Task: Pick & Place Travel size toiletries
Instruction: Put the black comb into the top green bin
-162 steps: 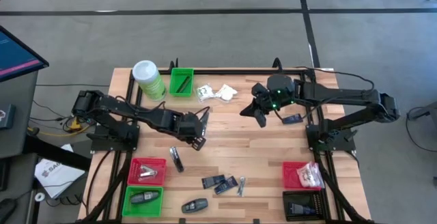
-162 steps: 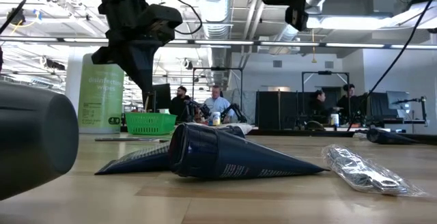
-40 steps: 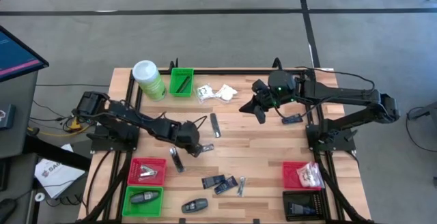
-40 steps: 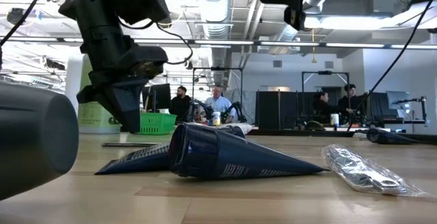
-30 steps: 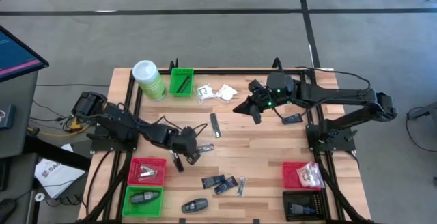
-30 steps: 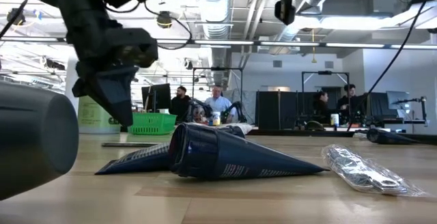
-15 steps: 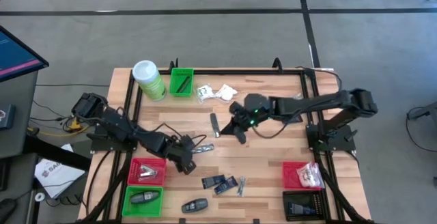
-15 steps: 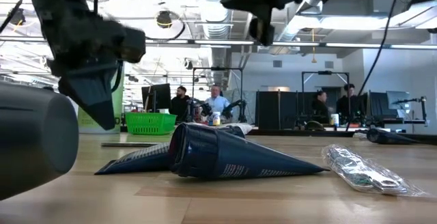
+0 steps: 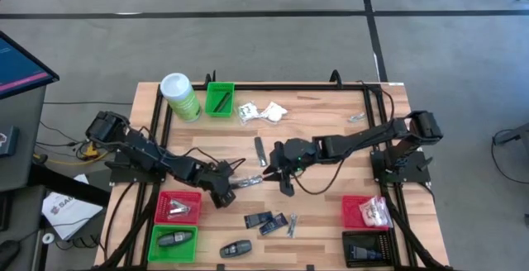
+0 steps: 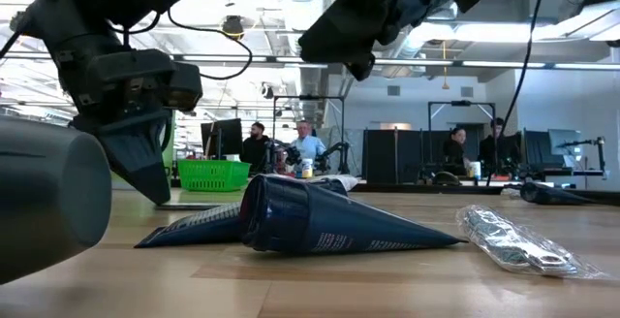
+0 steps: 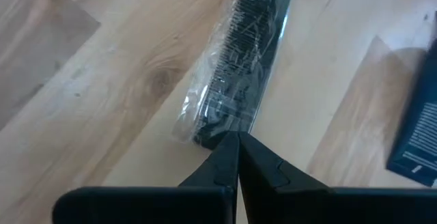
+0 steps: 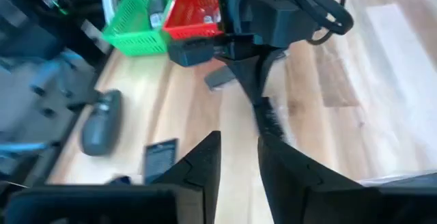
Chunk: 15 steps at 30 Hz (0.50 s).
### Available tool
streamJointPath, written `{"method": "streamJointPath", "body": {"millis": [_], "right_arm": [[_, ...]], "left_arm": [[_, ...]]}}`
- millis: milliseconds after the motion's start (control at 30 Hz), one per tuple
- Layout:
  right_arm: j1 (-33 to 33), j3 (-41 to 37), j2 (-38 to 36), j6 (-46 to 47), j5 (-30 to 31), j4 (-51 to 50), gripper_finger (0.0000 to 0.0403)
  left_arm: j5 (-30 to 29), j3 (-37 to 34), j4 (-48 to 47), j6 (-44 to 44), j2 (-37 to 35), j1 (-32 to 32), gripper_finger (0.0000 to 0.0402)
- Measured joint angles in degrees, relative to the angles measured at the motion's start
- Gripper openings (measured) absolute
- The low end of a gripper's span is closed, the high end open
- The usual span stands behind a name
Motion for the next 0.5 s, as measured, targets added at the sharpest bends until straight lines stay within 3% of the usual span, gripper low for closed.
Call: {"method": "streamJointPath", "body": {"millis": [367,500], "right_arm": [[0.6,-0.1,0.9,-3.0,1.8,-2.6,0.0092],[1.5,0.0,1.4,-4.7,5.5,-2.5,0.0095]], "left_arm": [[-2.6,0.2,1.3,0.9,-3.3,-1.0,0.0001],[-2.6,0.2,1.3,1.2,-3.6,-0.8,0.0001]]}}
